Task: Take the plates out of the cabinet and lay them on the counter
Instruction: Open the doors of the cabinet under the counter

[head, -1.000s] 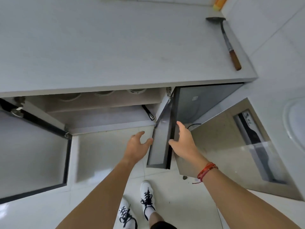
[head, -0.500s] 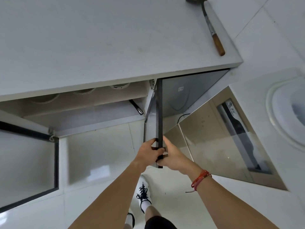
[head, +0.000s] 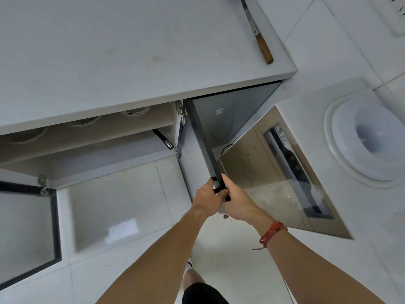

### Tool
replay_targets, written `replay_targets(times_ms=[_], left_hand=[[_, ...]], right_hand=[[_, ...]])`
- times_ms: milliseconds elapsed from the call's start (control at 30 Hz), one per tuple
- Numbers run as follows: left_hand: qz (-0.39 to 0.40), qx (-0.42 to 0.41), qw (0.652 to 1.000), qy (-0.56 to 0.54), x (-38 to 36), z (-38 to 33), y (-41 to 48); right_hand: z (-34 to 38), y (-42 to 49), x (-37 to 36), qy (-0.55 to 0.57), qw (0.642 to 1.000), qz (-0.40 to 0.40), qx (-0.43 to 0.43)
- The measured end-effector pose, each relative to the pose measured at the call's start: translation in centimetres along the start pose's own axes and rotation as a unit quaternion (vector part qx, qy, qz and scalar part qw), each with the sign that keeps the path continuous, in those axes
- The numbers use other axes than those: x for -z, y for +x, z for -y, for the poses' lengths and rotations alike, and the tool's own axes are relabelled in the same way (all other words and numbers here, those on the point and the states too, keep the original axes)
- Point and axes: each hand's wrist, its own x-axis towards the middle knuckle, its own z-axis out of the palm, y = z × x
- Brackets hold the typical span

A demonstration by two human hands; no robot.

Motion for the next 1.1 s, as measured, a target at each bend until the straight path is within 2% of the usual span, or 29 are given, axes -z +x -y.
replay_targets(times_ms=[200, 367, 467, 833, 1100], left_hand=[[-0.007, 0.009, 0.998, 0.058, 1.9, 0.3, -0.5], [-0.092, -0.037, 0.989, 0.108, 6.5, 0.7, -2.9], [-0.166, -0.064, 0.972, 0.154, 10.4, 1.8, -5.0], [-0.374, -0.021, 0.894, 0.248, 23.0, 8.4, -16.2], [-0.447, 0.036, 0.864, 0.227, 27.0, 11.7, -22.4]], right_hand=[[1.6, -0.5, 0.2, -0.068, 0.995, -0.07, 0.015], [4.8, -0.7, -0.3, -0.116, 0.983, -0.114, 0.081], [7.2, -1.1, -1.0, -0.18, 0.961, -0.145, 0.151], [17.7, -3.2, -8.2, -0.25, 0.923, -0.086, 0.279], [22.8, -4.5, -12.0, -0.292, 0.893, -0.054, 0.34]])
